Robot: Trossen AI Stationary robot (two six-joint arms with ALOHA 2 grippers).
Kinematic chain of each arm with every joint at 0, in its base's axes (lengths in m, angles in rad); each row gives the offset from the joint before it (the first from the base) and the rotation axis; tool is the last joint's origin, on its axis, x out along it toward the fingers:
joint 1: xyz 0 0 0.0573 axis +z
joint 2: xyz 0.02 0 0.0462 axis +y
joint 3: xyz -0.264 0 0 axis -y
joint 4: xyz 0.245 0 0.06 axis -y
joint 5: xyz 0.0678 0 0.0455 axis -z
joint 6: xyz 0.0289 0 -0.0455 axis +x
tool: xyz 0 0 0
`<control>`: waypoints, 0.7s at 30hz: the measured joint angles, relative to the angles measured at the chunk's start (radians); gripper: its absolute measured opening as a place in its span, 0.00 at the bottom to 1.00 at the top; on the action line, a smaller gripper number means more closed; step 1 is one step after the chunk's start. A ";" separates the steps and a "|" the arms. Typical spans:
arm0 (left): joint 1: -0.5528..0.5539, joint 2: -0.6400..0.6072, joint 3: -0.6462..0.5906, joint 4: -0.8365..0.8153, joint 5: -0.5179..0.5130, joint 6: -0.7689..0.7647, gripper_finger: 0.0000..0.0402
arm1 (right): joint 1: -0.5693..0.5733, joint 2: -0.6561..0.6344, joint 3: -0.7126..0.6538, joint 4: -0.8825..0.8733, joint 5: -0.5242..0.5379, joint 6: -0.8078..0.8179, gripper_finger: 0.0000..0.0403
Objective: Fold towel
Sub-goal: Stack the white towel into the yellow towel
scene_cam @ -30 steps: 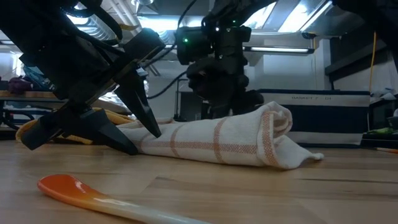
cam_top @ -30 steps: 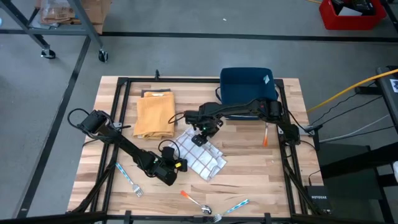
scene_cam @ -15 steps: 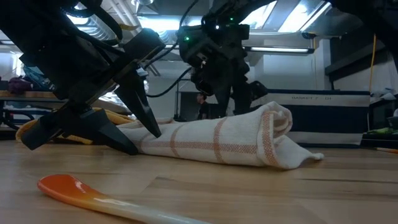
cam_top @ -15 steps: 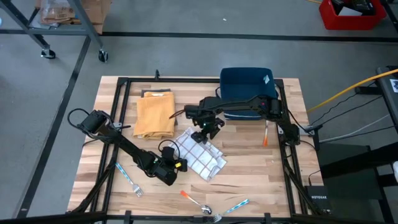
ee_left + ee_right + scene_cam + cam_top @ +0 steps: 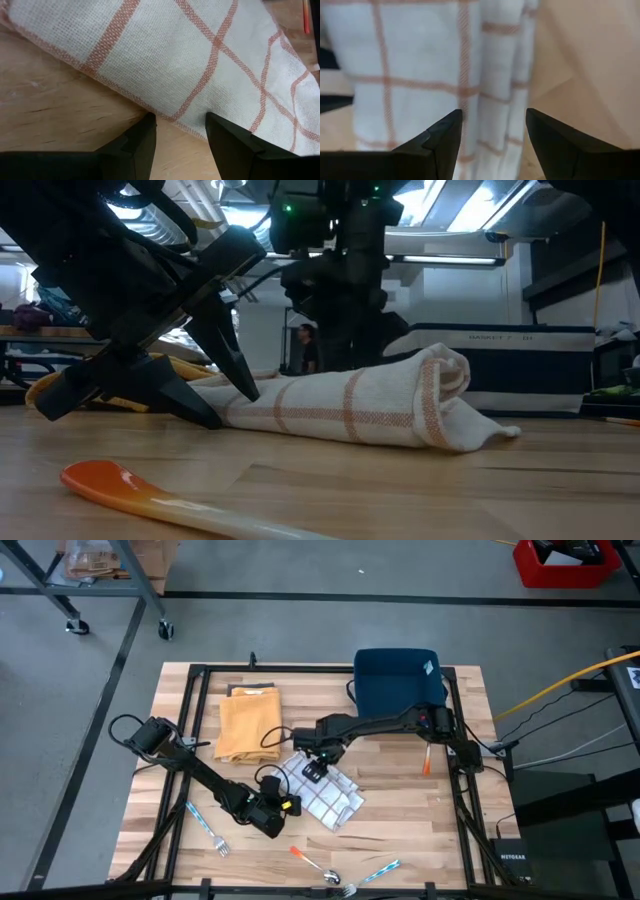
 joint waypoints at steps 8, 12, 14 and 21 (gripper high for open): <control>0.000 0.000 0.000 0.000 0.000 0.000 0.41 | -0.022 0.037 -0.008 0.042 -0.005 0.002 0.55; 0.001 0.000 0.000 -0.003 0.000 0.000 0.41 | -0.032 0.068 -0.007 0.056 -0.011 0.002 0.55; 0.002 0.000 0.000 -0.005 0.000 0.000 0.41 | -0.035 0.091 -0.006 0.051 -0.014 0.002 0.55; 0.027 0.002 0.000 -0.003 0.003 -0.004 0.41 | -0.044 0.120 -0.002 0.045 -0.096 0.002 0.55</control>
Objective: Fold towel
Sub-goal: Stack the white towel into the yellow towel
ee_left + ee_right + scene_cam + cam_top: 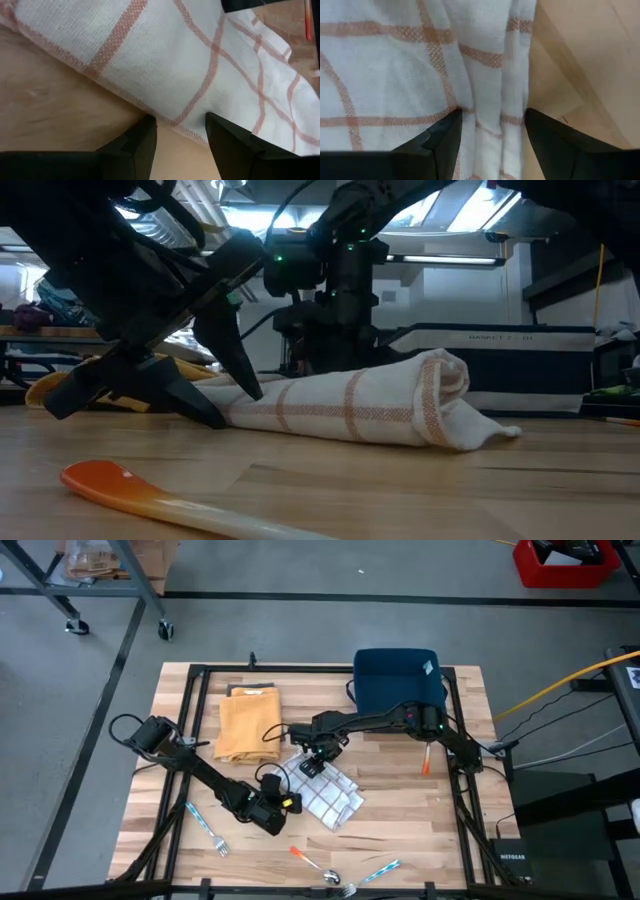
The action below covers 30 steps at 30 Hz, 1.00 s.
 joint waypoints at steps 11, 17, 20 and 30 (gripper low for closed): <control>0.057 0.005 0.000 0.007 0.001 0.071 0.39 | 0.000 0.005 -0.003 0.003 -0.112 -0.002 0.40; 0.065 0.009 -0.002 -0.001 -0.041 0.148 0.22 | 0.001 0.009 -0.006 0.002 -0.179 0.001 0.16; 0.066 0.009 -0.003 0.000 -0.067 0.166 0.10 | 0.006 0.010 -0.007 0.005 -0.206 0.001 0.05; 0.062 0.003 0.015 0.094 -0.081 0.279 0.01 | 0.008 0.015 0.024 0.022 -0.214 -0.011 0.02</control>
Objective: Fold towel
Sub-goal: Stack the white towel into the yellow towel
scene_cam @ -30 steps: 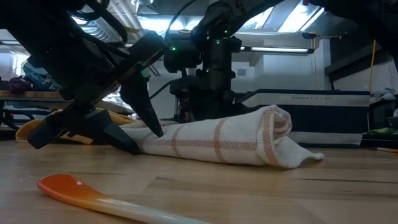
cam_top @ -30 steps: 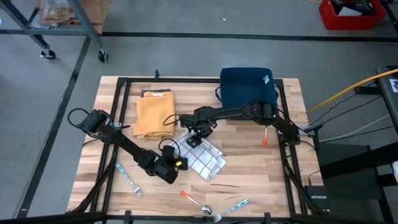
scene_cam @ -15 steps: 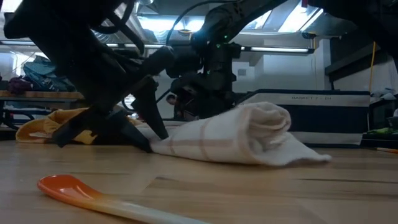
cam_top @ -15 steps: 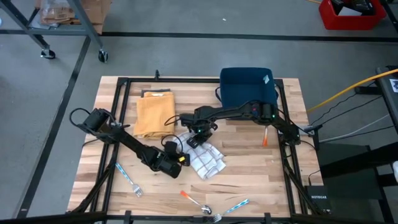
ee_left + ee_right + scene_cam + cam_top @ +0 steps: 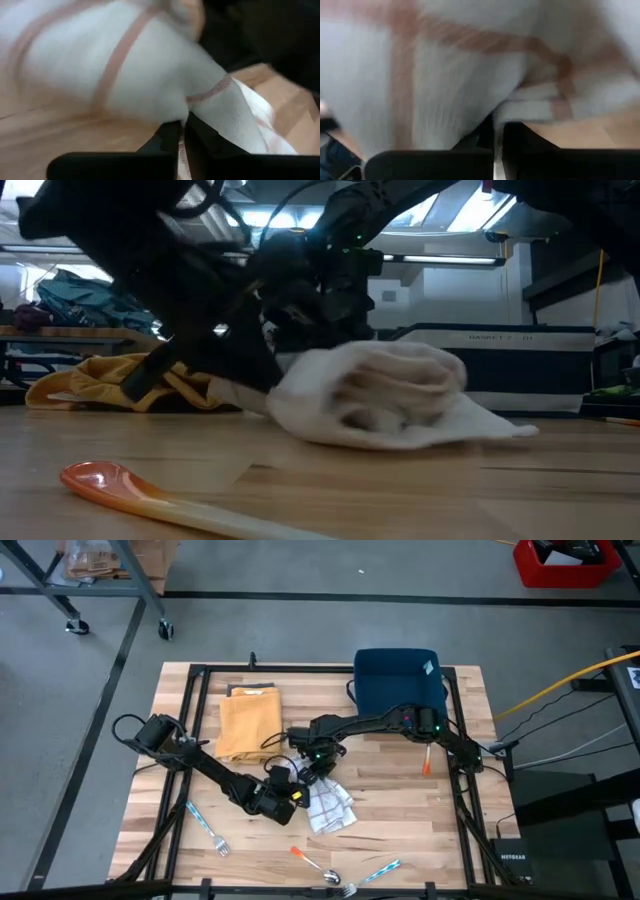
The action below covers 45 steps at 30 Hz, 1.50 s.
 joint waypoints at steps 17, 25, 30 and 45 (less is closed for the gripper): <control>0.001 -0.199 0.049 -0.297 -0.074 0.092 0.00 | -0.003 -0.004 0.238 -0.065 0.009 -0.023 0.02; 0.012 -0.339 0.049 -0.530 -0.090 0.088 0.00 | -0.008 -0.004 0.350 0.009 0.017 -0.023 0.03; 0.020 -0.447 0.049 -0.705 -0.088 0.053 0.00 | -0.029 -0.004 0.351 0.154 0.017 0.033 0.02; 0.151 -0.604 0.050 -1.077 -0.105 0.008 0.00 | -0.128 0.026 0.351 0.555 0.038 0.269 0.03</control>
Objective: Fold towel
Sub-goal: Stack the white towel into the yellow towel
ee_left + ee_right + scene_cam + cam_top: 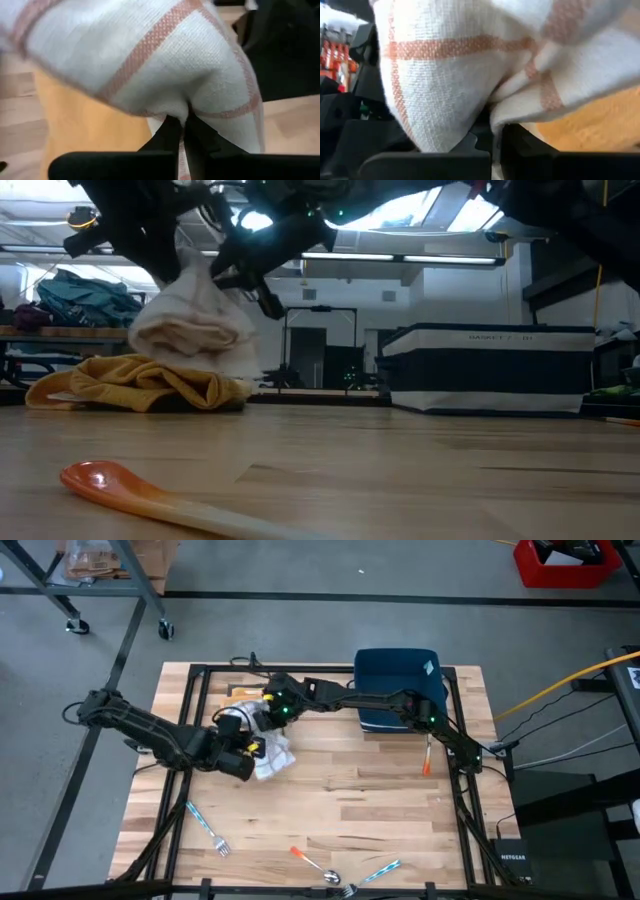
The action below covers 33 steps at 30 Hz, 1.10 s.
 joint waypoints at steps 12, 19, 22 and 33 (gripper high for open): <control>0.157 -0.051 -0.002 -0.102 0.010 0.142 0.00 | -0.040 0.041 -0.001 0.188 0.064 0.111 0.03; 0.227 -0.054 -0.004 -0.095 0.033 0.241 0.00 | -0.047 0.079 0.000 0.235 0.079 0.139 0.03; 0.250 -0.053 -0.005 -0.090 0.045 0.273 0.00 | -0.047 0.085 0.000 0.235 0.096 0.138 0.04; 0.323 -0.030 -0.005 -0.092 0.033 0.344 0.06 | -0.053 0.088 -0.002 0.234 0.251 0.128 0.09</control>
